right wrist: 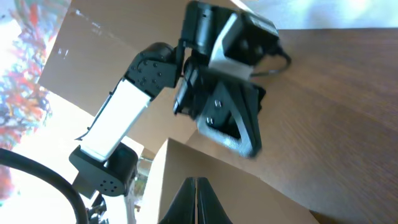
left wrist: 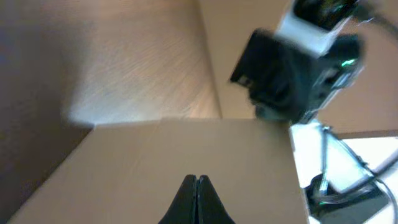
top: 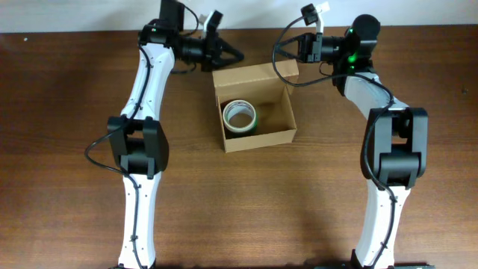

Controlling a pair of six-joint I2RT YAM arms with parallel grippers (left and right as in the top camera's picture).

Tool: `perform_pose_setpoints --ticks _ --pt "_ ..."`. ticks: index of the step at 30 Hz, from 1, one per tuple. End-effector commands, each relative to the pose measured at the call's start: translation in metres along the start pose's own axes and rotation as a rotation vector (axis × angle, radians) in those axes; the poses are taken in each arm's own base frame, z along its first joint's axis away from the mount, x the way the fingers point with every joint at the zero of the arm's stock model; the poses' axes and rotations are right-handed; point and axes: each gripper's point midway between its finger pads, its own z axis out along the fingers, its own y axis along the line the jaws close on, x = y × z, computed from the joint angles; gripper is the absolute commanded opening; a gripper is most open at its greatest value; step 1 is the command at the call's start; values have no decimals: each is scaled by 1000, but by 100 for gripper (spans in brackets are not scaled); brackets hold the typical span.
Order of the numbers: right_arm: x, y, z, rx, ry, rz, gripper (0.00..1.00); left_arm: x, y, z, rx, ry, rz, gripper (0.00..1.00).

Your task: Pack container

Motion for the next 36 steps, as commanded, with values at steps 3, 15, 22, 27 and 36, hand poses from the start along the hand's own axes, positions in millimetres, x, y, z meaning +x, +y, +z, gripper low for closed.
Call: perform_pose_setpoints --ticks 3,15,22,27,36 --pt "-24 41 5 -18 22 -102 4 10 1 -10 -133 27 200 2" --pt "-64 40 -3 35 -122 237 4 17 -5 -6 -178 58 217 2" --pt "-66 26 0 60 -165 368 4 25 -6 4 -186 90 226 2" --pt "-66 15 -1 87 -194 415 4 28 -8 8 -182 100 230 2" --pt "-54 25 7 69 -104 83 4 26 -9 4 -227 96 252 2"
